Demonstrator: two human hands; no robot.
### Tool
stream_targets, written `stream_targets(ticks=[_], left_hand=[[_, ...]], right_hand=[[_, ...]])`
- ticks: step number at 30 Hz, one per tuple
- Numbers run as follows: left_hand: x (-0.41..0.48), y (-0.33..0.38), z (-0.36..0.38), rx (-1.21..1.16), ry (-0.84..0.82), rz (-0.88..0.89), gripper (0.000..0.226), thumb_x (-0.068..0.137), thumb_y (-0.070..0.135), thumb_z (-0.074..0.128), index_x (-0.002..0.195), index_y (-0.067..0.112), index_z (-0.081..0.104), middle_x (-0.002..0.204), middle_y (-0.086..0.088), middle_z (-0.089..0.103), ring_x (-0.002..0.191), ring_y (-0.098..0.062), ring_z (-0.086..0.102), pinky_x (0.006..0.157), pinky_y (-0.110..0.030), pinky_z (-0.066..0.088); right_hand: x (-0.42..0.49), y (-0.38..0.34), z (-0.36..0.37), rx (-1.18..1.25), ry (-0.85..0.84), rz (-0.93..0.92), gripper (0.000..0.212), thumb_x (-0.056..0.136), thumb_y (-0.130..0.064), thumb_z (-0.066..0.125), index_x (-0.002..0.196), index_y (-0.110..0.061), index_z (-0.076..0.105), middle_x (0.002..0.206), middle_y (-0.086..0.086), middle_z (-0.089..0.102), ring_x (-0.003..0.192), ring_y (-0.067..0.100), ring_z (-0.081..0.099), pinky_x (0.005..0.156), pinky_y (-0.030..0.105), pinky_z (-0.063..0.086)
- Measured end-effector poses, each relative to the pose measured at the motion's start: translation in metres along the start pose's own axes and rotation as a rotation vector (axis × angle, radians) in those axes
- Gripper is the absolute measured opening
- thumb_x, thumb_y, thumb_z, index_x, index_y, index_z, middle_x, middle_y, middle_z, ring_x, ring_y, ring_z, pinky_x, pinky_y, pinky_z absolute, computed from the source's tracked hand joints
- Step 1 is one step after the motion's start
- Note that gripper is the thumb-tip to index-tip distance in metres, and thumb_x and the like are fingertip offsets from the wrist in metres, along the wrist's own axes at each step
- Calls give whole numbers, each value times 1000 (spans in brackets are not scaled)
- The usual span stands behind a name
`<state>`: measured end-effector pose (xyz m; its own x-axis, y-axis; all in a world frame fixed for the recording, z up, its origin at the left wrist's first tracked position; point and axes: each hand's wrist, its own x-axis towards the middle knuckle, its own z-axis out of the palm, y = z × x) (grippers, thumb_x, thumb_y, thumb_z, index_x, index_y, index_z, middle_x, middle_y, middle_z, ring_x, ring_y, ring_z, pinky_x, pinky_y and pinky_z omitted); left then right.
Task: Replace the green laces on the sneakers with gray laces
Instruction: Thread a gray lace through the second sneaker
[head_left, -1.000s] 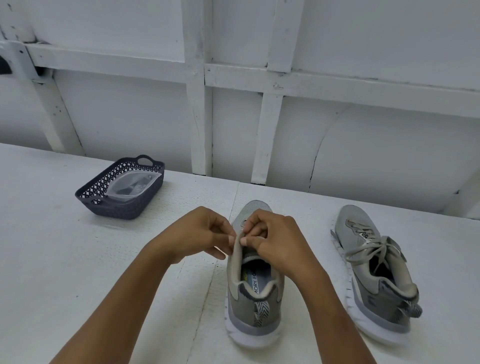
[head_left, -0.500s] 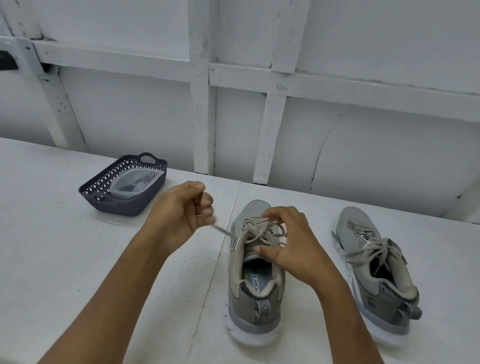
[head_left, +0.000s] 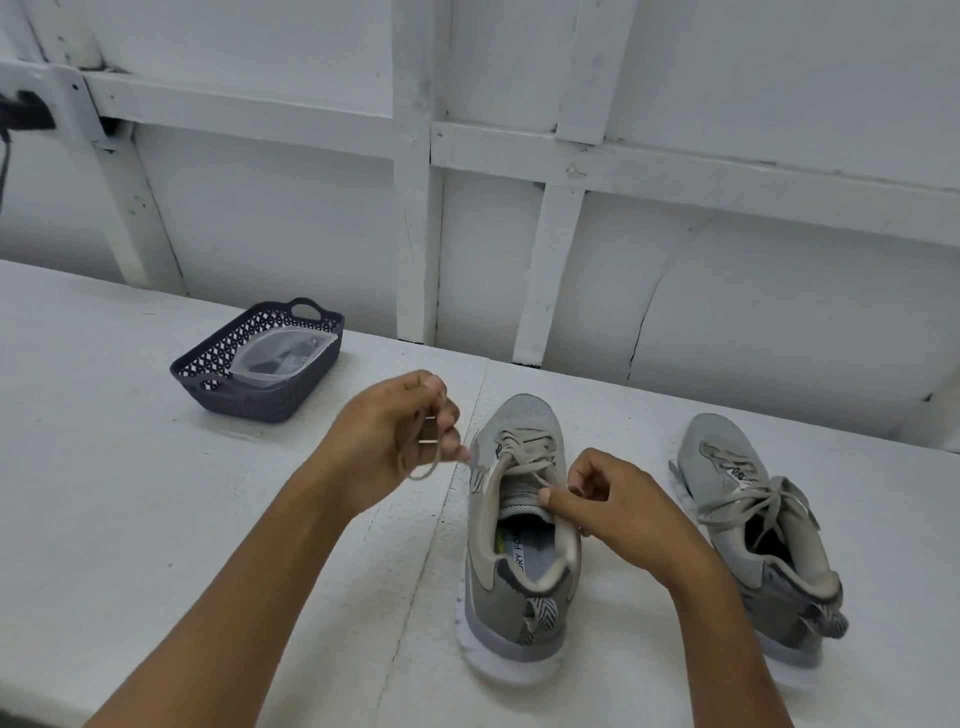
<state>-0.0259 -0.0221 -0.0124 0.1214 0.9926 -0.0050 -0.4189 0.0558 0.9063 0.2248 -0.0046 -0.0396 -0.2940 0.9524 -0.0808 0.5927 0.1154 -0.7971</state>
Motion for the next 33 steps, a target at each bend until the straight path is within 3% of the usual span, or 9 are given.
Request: stream_targets(ticks=[3,5,8,13,17,21,25,29,33], left_hand=[[3,-14,8,209,87,-23,19,100,17,52,83,9,50,75,-9,52,55,-17,45,58,-32,51],[4,-18,7,378,82,-12,16,97,20,61,92,7,53,79,-6,55,57,-16,45,58,-31,50],[2,-17,2,675,-43,-99,20,93,24,67,102,8,59,81,-1,60,60,-13,44,53,-26,42],[2,-13,-2,1015,-214,-154,19,97,27,62,81,17,66,65,10,60,54,-1,45,51,-14,35],[8,-7,-6,1009,-288,-171,18,96,23,63,80,17,67,65,10,60,57,-2,48,54,-14,38],[22,-11,-11,975,-218,-145,18,97,27,63,88,15,72,83,0,73,78,-8,64,75,-23,51],[48,-26,-11,1061,-57,33,8,96,26,64,98,27,71,74,12,69,73,-4,64,75,-28,52],[61,-41,-2,1171,-163,51,11,95,29,65,104,31,71,76,11,68,67,3,61,65,-11,44],[68,-43,-9,1133,-132,49,9,96,27,64,100,30,72,75,9,69,68,-3,62,70,-25,51]], right_hand=[[0,-2,1,52,-42,-23,53,74,-62,73,75,-12,55,72,10,67,63,14,61,72,43,55],[-1,-5,0,144,-80,-35,52,80,-60,66,72,-10,55,63,6,61,61,13,58,70,37,54],[-1,-6,-5,277,-90,-58,36,90,-41,61,66,-15,55,60,-5,57,59,9,52,63,20,46],[6,4,-11,414,-100,-10,41,95,-12,61,54,-18,61,63,5,61,65,16,56,67,29,51],[11,8,-18,387,-140,38,42,91,5,58,53,-12,63,63,10,64,63,16,60,65,29,54],[22,2,-19,390,-105,55,28,91,-7,66,64,-13,66,71,7,68,68,13,64,64,28,54],[43,-1,-9,284,-16,-31,5,94,-13,65,92,-15,70,84,3,72,74,11,66,68,26,57],[62,1,-1,39,5,-84,17,90,-14,69,88,-30,73,83,-2,72,77,16,66,77,33,58],[69,3,-4,69,4,-75,17,90,-10,70,85,-26,74,77,-2,73,69,12,67,74,32,58]])
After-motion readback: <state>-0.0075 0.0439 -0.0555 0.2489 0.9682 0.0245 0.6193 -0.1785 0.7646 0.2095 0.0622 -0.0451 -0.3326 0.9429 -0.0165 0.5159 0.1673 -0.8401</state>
